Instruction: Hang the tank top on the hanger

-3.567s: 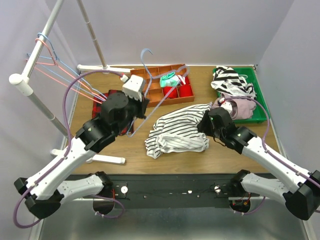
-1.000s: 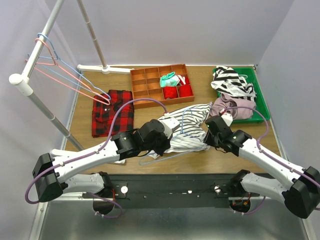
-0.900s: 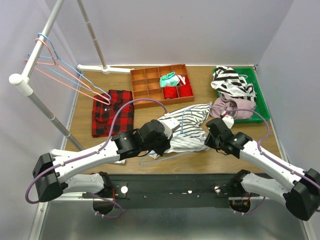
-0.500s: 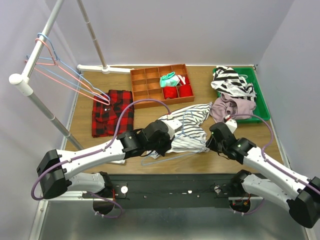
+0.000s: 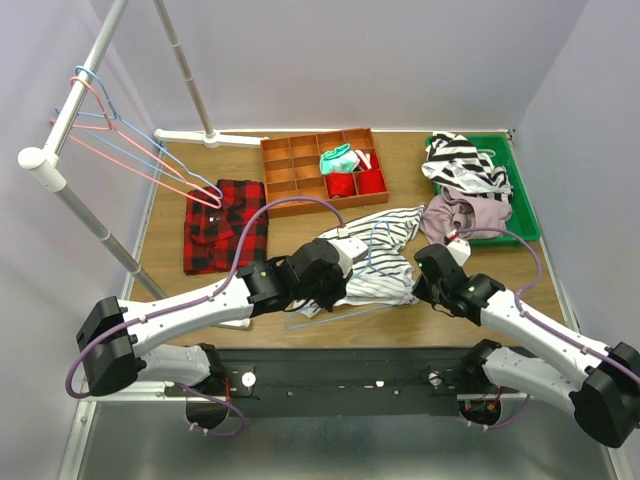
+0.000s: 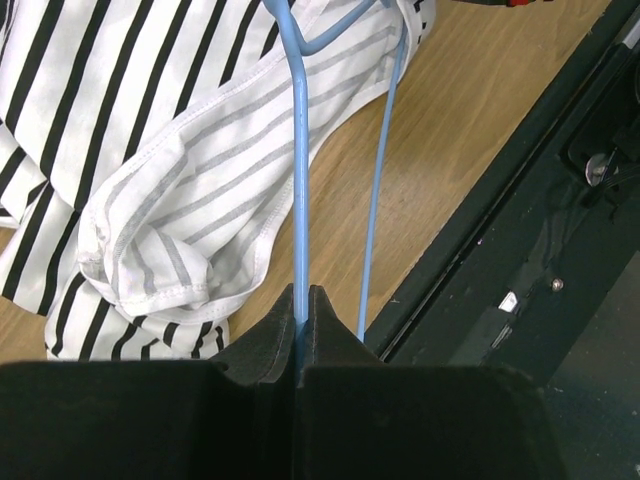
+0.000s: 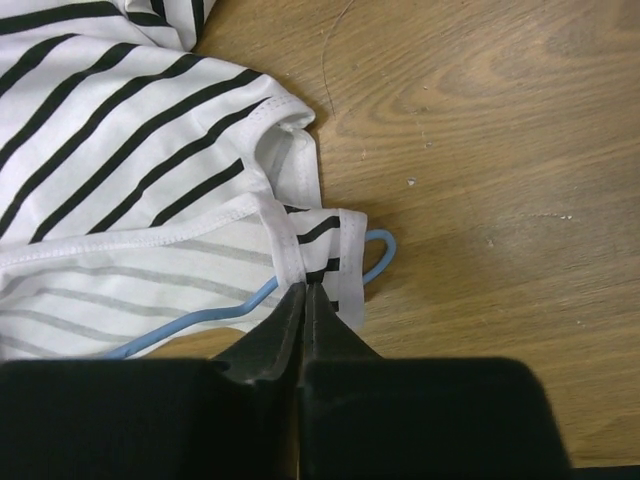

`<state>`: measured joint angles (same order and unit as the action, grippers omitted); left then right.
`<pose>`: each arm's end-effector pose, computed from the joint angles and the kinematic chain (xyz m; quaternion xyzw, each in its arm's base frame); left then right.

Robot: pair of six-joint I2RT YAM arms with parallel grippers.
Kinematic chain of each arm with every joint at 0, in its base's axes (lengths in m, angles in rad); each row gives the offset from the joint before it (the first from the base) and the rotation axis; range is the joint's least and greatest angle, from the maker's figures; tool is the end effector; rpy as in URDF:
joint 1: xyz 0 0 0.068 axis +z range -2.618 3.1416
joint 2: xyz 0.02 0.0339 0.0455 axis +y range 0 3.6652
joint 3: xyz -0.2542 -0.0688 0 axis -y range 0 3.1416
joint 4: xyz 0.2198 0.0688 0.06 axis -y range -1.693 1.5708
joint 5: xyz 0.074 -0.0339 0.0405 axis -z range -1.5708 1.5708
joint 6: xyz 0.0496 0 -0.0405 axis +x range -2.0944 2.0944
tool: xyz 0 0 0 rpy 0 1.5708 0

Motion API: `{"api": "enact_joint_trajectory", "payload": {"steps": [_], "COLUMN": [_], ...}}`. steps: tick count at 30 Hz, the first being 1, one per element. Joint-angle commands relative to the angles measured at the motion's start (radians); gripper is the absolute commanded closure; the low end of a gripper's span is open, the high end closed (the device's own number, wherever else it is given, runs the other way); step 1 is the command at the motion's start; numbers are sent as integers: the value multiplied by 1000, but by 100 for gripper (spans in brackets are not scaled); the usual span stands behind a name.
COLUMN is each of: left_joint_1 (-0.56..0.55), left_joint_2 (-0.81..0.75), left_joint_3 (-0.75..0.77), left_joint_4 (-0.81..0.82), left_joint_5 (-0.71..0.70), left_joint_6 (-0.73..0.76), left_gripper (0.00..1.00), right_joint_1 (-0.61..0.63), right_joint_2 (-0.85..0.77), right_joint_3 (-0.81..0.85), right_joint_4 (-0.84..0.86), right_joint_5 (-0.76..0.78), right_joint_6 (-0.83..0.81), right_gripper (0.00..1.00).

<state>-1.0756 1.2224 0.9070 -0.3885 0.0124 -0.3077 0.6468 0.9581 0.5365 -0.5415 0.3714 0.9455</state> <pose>0.1206 -0.2247 0.2613 0.3424 0.8405 -0.2722 0.3199 0.1446 0.0866 0.1876 0.1942 0.9191 0.0869 0.3316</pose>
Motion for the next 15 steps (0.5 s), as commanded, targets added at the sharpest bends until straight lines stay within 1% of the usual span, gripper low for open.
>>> {"api": "enact_joint_trajectory", "payload": {"steps": [1,3,4,5,6,7,8,9,11,15], "left_joint_1": [-6,-6,-6,-6,-6,-6,-6,-6,-6,-6], "left_joint_2": [5,8,14,19,23,31,34,37,42,63], "left_joint_3": [1,-6,-7,-7,-3,-3,-3,-3,-5,10], "left_joint_4": [60,69,71,73,73,73,79,82,97,108], "left_joint_5": [31,28,17,11,6,1,3,1,8,21], "left_joint_6": [-11,-16,-18,-18,-19,-22,-22,-25,-27,-31], "left_gripper": [100,100,100,100,100,100,100,100,100,100], "right_joint_1": [-1,1,-1,-1,-1,-1,1,-1,1,-1], "right_joint_2": [7,-10,-16,-34,-45,-58,-67,-88,-107,-107], "right_joint_3": [17,25,26,26,19,13,5,-16,-41,-78], "right_joint_4": [18,6,-11,-18,-26,-32,-29,-22,11,47], "right_joint_5": [34,34,32,31,27,27,17,-3,-23,-43], "right_joint_6": [-1,-5,-8,-10,-11,-2,-2,-5,4,18], "right_gripper": [96,96,93,88,77,70,64,61,59,58]}}
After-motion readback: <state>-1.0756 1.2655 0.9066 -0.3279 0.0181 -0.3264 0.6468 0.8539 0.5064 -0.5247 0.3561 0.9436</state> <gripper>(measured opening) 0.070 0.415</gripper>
